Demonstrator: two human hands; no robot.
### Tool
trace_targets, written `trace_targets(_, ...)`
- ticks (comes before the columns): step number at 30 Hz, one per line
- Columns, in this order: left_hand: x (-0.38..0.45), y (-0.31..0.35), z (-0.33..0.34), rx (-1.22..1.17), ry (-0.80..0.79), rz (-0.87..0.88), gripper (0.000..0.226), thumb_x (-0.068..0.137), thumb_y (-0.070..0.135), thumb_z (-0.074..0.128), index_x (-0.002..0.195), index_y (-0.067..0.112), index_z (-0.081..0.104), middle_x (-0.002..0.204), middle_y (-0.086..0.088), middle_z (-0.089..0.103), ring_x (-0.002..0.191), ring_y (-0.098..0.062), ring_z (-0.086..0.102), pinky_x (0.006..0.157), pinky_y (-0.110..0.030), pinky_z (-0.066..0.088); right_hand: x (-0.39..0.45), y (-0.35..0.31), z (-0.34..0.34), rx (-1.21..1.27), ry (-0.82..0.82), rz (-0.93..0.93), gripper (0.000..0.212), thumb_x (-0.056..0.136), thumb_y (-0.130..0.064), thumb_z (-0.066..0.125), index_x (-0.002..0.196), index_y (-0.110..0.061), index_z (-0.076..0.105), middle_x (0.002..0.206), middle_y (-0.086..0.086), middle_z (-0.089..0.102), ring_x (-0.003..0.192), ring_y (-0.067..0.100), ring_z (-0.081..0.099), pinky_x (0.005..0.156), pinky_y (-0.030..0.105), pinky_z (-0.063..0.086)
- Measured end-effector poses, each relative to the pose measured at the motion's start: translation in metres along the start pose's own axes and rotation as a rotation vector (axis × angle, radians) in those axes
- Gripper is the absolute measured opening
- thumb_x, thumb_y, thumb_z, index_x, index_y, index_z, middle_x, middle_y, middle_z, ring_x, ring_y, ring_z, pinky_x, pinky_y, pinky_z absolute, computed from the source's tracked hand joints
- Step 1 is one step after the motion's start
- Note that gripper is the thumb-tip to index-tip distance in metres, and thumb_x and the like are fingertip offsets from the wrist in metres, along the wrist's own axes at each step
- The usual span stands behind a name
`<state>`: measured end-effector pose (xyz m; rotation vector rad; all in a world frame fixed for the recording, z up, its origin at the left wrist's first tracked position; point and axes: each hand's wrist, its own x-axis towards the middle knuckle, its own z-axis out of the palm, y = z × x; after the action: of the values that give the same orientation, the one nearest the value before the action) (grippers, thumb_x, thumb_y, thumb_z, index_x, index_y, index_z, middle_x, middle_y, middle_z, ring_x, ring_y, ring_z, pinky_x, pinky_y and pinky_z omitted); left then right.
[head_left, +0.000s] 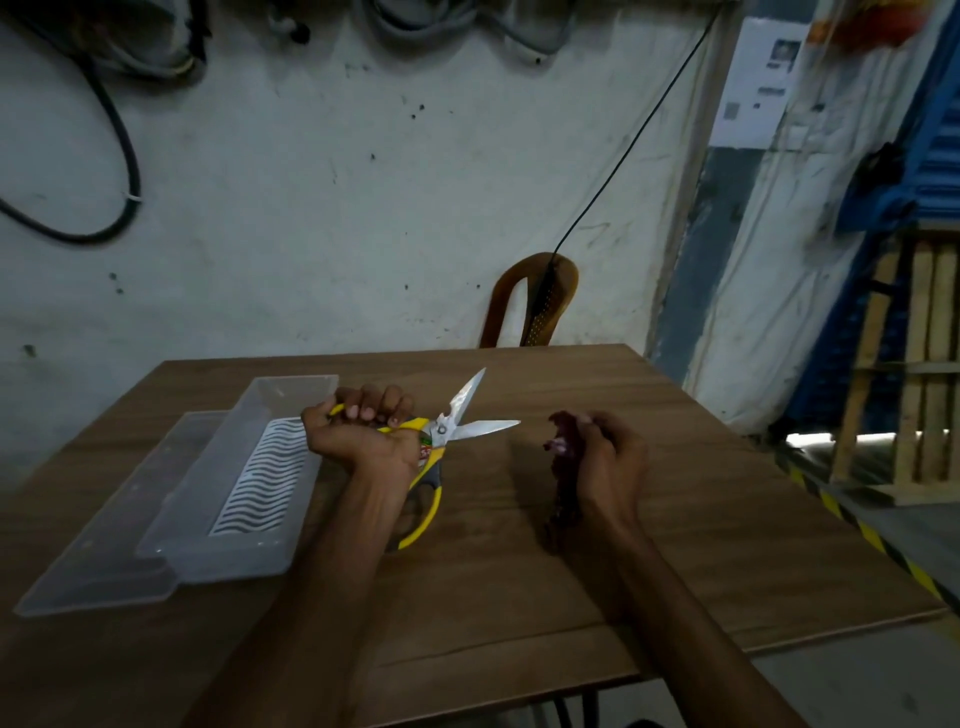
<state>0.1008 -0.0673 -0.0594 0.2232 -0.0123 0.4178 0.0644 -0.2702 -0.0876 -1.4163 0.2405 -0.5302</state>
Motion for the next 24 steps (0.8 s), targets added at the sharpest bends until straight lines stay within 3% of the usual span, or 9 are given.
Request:
trace_targets(2, 0.001, 0.001, 0.000, -0.005, 0.005, 0.002, 0.020, 0.062, 0.033, 0.040, 0.049, 0.021, 0.032, 0.049, 0.005, 0.024, 0.045, -0.013, 0.018, 0.044, -0.020, 0.019, -0.006, -0.002, 0.002, 0.047, -0.134, 0.143, 0.024, 0.102, -0.021, 0.053, 0.093, -0.024, 0.075, 0.093, 0.001, 0.075, 0.092, 0.023, 0.072, 0.080, 0.039, 0.059)
trace_targets(4, 0.002, 0.002, 0.000, -0.002, 0.006, 0.004, 0.019, 0.063, 0.033, 0.040, 0.050, 0.021, 0.032, 0.049, 0.005, 0.024, 0.044, -0.013, 0.018, 0.045, -0.020, 0.018, -0.006, -0.004, 0.006, -0.013, -0.252, 0.133, 0.021, 0.103, -0.021, 0.053, 0.096, -0.022, 0.073, 0.101, -0.001, 0.072, 0.097, 0.018, 0.070, 0.077, 0.032, 0.057)
trace_targets(8, 0.002, 0.002, 0.000, -0.003, 0.002, 0.019, 0.020, 0.063, 0.032, 0.041, 0.049, 0.021, 0.033, 0.049, 0.005, 0.025, 0.045, -0.013, 0.019, 0.045, -0.020, 0.017, 0.004, -0.003, 0.003, -0.454, -0.470, -0.180, 0.009, 0.100, -0.023, 0.061, 0.099, -0.026, 0.069, 0.104, -0.011, 0.068, 0.097, 0.006, 0.065, 0.081, 0.025, 0.055)
trace_targets(10, 0.003, 0.003, 0.000, -0.011, -0.008, 0.019, 0.020, 0.063, 0.032, 0.041, 0.049, 0.020, 0.033, 0.049, 0.005, 0.025, 0.046, -0.013, 0.018, 0.045, -0.020, 0.018, 0.007, -0.005, -0.005, -0.721, -0.537, -0.378, 0.013, 0.097, -0.026, 0.065, 0.110, -0.028, 0.067, 0.109, -0.013, 0.069, 0.103, 0.005, 0.063, 0.082, 0.016, 0.048)
trace_targets(13, 0.002, 0.004, 0.002, -0.009, -0.027, 0.021, 0.020, 0.063, 0.032, 0.041, 0.050, 0.020, 0.032, 0.049, 0.004, 0.024, 0.045, -0.013, 0.018, 0.045, -0.019, 0.019, 0.002, -0.010, -0.011, -0.901, -0.477, -0.455, 0.041, 0.094, -0.045, 0.065, 0.132, -0.030, 0.060, 0.124, -0.011, 0.065, 0.115, 0.010, 0.058, 0.088, 0.022, 0.042)
trace_targets(16, 0.000, 0.002, 0.006, 0.013, -0.037, 0.029, 0.021, 0.064, 0.033, 0.041, 0.050, 0.020, 0.032, 0.050, 0.004, 0.023, 0.045, -0.013, 0.017, 0.045, -0.019, 0.018, -0.004, -0.006, 0.005, -0.979, -0.444, -0.297, 0.051, 0.090, -0.057, 0.064, 0.127, -0.023, 0.060, 0.122, -0.001, 0.065, 0.108, 0.017, 0.062, 0.092, 0.032, 0.052)
trace_targets(19, -0.002, 0.002, 0.007, 0.013, -0.033, 0.032, 0.021, 0.065, 0.033, 0.040, 0.050, 0.020, 0.032, 0.050, 0.004, 0.023, 0.045, -0.013, 0.017, 0.045, -0.020, 0.018, -0.004, 0.004, 0.024, -1.149, -0.475, -0.275, 0.040, 0.090, -0.042, 0.066, 0.119, -0.015, 0.061, 0.120, 0.010, 0.059, 0.107, 0.025, 0.060, 0.091, 0.039, 0.054)
trace_targets(22, -0.002, 0.008, 0.008, -0.004, -0.019, 0.044, 0.021, 0.065, 0.032, 0.040, 0.049, 0.020, 0.032, 0.050, 0.004, 0.023, 0.044, -0.013, 0.017, 0.045, -0.020, 0.017, 0.005, 0.001, 0.021, -1.041, -0.426, -0.242, 0.020, 0.092, -0.021, 0.066, 0.108, -0.010, 0.069, 0.112, 0.012, 0.069, 0.102, 0.026, 0.065, 0.085, 0.036, 0.054)
trace_targets(24, 0.000, 0.012, 0.009, -0.015, -0.011, 0.046, 0.021, 0.064, 0.032, 0.040, 0.049, 0.020, 0.032, 0.049, 0.004, 0.023, 0.044, -0.013, 0.017, 0.045, -0.020, 0.016, 0.008, -0.005, 0.007, -0.901, -0.310, -0.246, 0.021, 0.094, -0.016, 0.067, 0.115, -0.015, 0.069, 0.108, 0.005, 0.072, 0.091, 0.018, 0.068, 0.076, 0.030, 0.055)
